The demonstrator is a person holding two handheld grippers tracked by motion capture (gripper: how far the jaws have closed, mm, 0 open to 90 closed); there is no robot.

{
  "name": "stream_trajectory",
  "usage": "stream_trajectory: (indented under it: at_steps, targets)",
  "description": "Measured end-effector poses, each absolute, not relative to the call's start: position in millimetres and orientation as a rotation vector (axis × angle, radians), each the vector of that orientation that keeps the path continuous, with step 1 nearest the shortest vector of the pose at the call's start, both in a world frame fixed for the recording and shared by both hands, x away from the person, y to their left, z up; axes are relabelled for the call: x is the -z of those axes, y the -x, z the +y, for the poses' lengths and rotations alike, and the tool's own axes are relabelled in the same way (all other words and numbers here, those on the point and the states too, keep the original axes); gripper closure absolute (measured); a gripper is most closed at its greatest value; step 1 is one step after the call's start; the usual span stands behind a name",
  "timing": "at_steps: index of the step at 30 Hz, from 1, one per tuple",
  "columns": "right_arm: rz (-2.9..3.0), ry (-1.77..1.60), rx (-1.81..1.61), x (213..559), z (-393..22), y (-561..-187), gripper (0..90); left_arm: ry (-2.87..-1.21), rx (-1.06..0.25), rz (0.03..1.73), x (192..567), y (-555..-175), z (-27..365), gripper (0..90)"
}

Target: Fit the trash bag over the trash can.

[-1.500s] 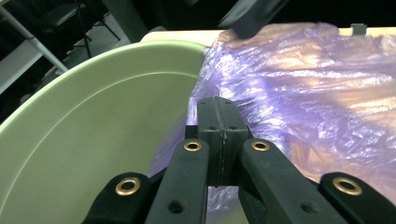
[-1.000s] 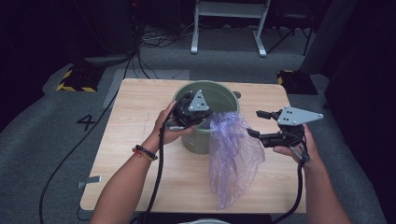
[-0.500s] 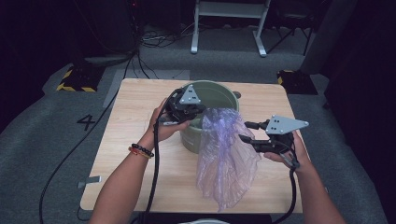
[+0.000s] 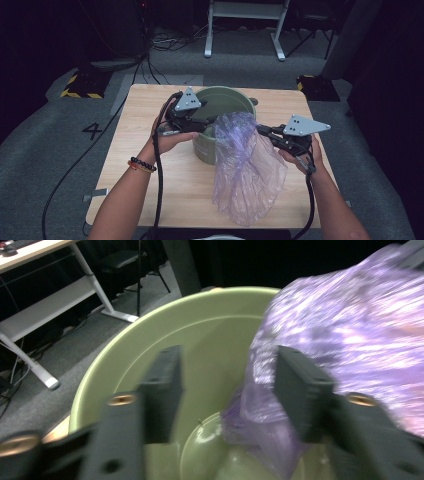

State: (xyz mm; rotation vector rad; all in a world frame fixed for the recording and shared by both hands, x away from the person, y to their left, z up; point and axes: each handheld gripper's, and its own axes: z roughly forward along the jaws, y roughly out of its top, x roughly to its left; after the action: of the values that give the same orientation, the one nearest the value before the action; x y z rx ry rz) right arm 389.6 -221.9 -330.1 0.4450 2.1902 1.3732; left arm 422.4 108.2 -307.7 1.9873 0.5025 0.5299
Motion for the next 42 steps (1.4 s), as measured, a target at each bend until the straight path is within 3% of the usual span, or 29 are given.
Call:
stream_trajectory:
  at_steps: [8, 19, 24, 27, 28, 30, 31, 32, 34, 37, 42]
  targets:
    - [2.188, -0.493, -1.347, 327, -217, -403, 89.6, -1.972, -0.461, 0.377, 303, -383, 104, 19.3]
    - [2.167, -0.511, -1.308, 322, -213, -407, 89.8, -1.974, -0.345, 0.205, 316, -346, 67, 15.9]
    - [2.158, -0.5, -1.31, 317, -207, -407, 89.7, -2.03, -0.399, 0.225, 327, -345, 52, 16.7]
    - [2.141, -0.488, -1.338, 314, -205, -406, 89.6, -2.066, -0.466, 0.227, 331, -349, 48, 38.1]
    - [2.141, -0.488, -1.338, 314, -205, -406, 89.6, -2.077, -0.468, 0.224, 332, -351, 48, 38.1]
    - [2.128, -0.477, -1.377, 311, -206, -404, 88.9, -2.09, -0.479, 0.215, 334, -356, 49, 59.3]
    - [2.128, -0.477, -1.377, 311, -206, -404, 88.9, -2.099, -0.489, 0.213, 334, -357, 50, 59.3]
    - [2.119, -0.464, -1.404, 310, -207, -404, 87.8, -2.107, -0.508, 0.202, 334, -359, 52, 74.4]
    - [2.117, -0.457, -1.417, 309, -207, -403, 86.6, -2.127, -0.54, 0.19, 332, -363, 57, 83.8]
    - [2.116, -0.44, -1.424, 308, -207, -401, 84.9, -2.135, -0.557, 0.194, 331, -366, 61, 89.6]
    - [2.109, -0.445, -1.427, 306, -207, -401, 69.6, -2.1, -0.573, 0.236, 323, -371, 74, 89.8]
